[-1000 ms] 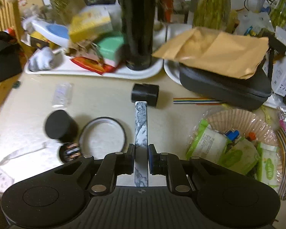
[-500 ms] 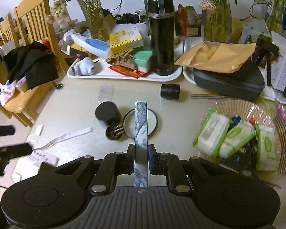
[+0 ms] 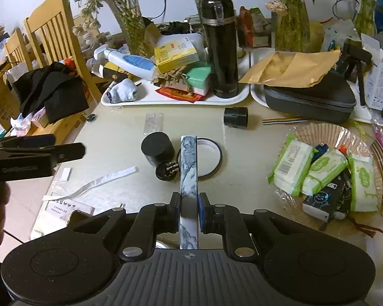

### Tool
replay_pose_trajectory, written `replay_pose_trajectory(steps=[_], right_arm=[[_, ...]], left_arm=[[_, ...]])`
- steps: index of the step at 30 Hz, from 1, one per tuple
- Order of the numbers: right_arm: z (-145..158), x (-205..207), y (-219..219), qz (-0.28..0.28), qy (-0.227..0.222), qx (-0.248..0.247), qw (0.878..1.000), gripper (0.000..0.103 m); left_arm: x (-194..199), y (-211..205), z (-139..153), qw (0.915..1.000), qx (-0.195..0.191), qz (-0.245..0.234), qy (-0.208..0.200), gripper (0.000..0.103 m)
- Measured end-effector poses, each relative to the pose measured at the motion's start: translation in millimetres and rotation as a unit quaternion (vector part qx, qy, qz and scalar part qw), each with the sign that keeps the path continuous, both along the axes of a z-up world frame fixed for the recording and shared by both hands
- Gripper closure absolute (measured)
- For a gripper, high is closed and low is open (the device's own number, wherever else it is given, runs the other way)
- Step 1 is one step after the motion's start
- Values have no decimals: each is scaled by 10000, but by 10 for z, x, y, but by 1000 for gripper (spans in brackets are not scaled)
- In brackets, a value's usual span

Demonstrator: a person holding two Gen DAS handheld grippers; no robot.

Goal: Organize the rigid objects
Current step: 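Lift the strip with the right gripper while the left reaches toward the black cylindrical container, then lower the left gripper over the black cylindrical container and grasp it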

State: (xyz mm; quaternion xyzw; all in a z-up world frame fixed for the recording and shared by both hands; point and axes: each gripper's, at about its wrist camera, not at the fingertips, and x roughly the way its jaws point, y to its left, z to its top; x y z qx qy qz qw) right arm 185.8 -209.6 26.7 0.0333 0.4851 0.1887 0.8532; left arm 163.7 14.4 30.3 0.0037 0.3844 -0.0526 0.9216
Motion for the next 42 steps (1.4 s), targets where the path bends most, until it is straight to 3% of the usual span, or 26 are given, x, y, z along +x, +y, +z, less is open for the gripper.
replay_pose_trajectory(steps=[16,32,42], right_arm=[[-73,24,108,430,143,-90,9989,86],[-105,79,80,592,274,-189,9977,86],[-99,82,69,640,281,-141,9975,86]], left_arm=[[432,-141,-388,9984,388,-404,-67,24],[959,-279,-830,9966,421,-250,661,31],[1177,-406,-1017,9954,205,-203,915,37]])
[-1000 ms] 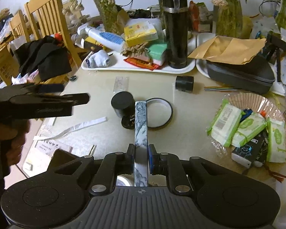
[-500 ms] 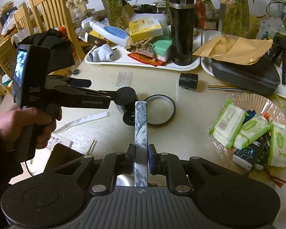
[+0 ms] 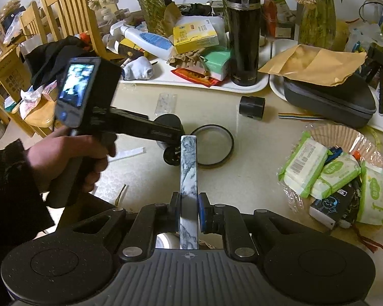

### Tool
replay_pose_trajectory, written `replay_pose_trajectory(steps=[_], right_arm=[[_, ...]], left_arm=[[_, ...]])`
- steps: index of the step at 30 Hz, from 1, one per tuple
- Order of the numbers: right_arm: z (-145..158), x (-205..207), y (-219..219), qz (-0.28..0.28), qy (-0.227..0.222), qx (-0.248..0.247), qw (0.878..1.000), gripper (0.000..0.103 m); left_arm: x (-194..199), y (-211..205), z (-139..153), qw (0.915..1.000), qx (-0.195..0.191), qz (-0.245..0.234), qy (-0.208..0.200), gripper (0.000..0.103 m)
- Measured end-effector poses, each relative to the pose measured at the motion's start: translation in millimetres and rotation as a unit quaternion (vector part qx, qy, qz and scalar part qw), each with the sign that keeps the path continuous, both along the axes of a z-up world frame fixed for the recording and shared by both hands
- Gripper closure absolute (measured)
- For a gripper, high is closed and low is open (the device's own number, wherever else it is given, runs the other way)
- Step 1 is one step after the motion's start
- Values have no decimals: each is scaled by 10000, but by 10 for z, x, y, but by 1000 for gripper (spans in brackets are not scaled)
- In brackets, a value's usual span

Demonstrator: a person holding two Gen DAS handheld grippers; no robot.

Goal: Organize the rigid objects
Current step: 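Lower the left gripper over the black cylindrical container and grasp it, then carry the container and strip over the box and open both grippers to drop them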

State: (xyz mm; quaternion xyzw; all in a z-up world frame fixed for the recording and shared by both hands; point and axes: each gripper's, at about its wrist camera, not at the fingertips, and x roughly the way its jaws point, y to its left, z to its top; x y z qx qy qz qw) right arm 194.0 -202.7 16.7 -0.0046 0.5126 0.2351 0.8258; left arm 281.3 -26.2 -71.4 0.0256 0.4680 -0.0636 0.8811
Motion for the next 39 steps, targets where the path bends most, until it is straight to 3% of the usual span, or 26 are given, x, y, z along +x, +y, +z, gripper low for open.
replay_pose_trajectory(steps=[2,12,27,39], right_arm=[[2,-2,11,19,7,21,10000,86],[-33,12,-27,-33,31,-1,10000,86],[-114,67,22,-170,56,-170,9997,86],[-148,33,102,-164,65,-208,9996,86]], left_arm=[[29,-9,-31,10000,-23,42,33,46],[30,-19,-58,9999,-25,79,98,47],[-261,36,362,9996,-23,34,-267,47],[-744,131,767,9986,-247,-69,-468,47]])
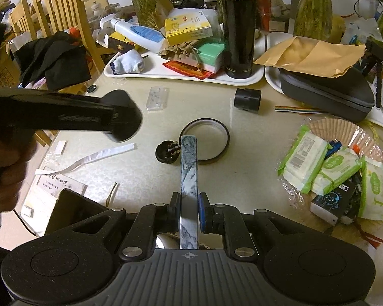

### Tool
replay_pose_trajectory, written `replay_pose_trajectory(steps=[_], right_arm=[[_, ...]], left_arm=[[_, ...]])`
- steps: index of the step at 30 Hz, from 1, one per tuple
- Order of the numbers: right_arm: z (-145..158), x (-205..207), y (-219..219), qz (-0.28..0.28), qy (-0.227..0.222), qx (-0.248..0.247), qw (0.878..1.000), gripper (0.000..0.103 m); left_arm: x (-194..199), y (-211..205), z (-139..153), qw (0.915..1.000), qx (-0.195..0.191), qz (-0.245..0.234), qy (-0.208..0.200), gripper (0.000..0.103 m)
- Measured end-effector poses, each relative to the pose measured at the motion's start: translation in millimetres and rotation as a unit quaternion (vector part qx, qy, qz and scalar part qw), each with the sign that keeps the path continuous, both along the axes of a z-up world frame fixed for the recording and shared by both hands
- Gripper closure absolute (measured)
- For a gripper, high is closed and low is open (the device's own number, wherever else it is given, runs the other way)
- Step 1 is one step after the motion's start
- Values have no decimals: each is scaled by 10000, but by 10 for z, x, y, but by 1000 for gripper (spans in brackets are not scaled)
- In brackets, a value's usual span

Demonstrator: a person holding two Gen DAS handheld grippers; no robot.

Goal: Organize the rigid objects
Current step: 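Carry the container and strip over the box and open both grippers to drop them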

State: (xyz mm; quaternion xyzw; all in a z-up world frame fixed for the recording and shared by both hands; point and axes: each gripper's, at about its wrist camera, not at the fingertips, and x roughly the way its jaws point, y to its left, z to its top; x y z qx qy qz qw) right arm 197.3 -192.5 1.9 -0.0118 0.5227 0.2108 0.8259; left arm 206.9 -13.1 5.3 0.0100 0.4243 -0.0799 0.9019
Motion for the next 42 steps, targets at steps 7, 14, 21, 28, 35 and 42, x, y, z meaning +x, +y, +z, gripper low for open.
replay_pose_trajectory(steps=[7,14,21,28,35,42], right_arm=[[73,-57,26,42,-73,99,9999,86],[186,-181,17,60,-138,291,9995,86],[219,-319,10,-5,-135,391,9991,86],[206,-474,36,-61,-80,469,9988,86],[192,-602,-25,-262,-56,477,9985,86],[153,-734,-71,-360,31,482,9982,86]], left_arm=[[-376,36,173,9998,25,-154,-147,47],[-774,23,226,9990,50,-399,-191,47],[-944,-8,211,9985,62,-529,-148,47],[-983,-94,64,9976,201,-656,73,47],[-1040,-71,-22,9966,248,-749,231,47],[-1096,-40,-141,9948,317,-863,430,47]])
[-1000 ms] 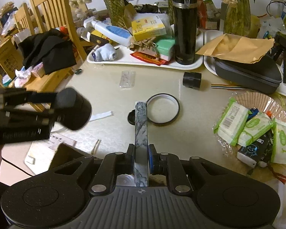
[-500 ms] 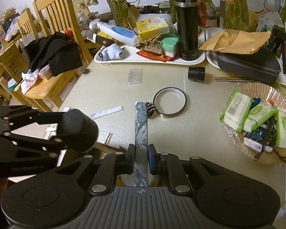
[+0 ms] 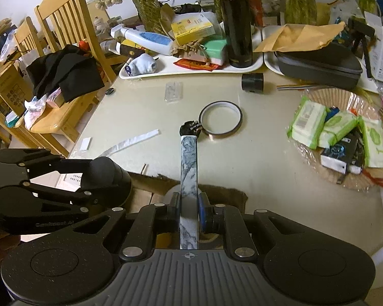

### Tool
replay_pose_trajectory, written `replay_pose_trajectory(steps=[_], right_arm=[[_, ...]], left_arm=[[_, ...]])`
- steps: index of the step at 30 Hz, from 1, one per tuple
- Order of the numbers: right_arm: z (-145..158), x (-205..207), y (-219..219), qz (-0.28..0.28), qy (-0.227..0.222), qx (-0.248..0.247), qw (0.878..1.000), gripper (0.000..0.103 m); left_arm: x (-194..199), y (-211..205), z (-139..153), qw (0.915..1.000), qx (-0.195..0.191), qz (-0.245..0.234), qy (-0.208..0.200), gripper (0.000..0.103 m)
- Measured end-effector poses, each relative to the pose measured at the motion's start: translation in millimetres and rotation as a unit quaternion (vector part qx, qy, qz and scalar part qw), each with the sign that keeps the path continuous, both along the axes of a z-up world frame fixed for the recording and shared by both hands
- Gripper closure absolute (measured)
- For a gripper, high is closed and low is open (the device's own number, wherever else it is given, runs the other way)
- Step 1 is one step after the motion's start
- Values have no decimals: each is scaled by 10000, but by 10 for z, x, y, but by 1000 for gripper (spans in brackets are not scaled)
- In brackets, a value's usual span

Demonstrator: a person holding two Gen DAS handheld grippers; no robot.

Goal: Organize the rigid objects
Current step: 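Carry the container and strip over the box and open both grippers to drop them, then raise both open grippers out of the box and move back over the table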

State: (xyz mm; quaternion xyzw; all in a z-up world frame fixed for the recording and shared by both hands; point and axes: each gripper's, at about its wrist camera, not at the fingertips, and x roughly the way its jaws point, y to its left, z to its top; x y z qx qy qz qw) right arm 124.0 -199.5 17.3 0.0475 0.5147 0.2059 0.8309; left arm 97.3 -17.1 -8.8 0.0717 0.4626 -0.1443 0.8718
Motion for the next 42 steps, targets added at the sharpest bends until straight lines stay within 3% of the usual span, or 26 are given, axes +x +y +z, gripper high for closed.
replay_pose_trajectory(steps=[7,27,28,29,31,34,42], right_arm=[[-64,-84,-87,-185,164,11,9997,86],[-354,-59,-291,-763,1053,269,9911,83],[-372,-55,-290,-772,1103,244,9906,76],[-378,-53,-288,-775,1118,263,9904,60],[-353,-50,-278,-793,1033,267,9911,37],[-292,-29,-239,-755,810,218,9936,17],[-198,115,-194,-730,425,-106,9964,1]], left_arm=[[4,-13,-49,9997,78,-80,195,47],[83,56,217,9983,-216,418,-337,44],[86,66,223,9981,-234,453,-346,44],[88,80,230,9978,-254,492,-358,44],[95,107,240,9973,-277,566,-365,44],[115,139,240,9968,-288,674,-329,44],[155,190,170,9962,-135,857,-67,44]])
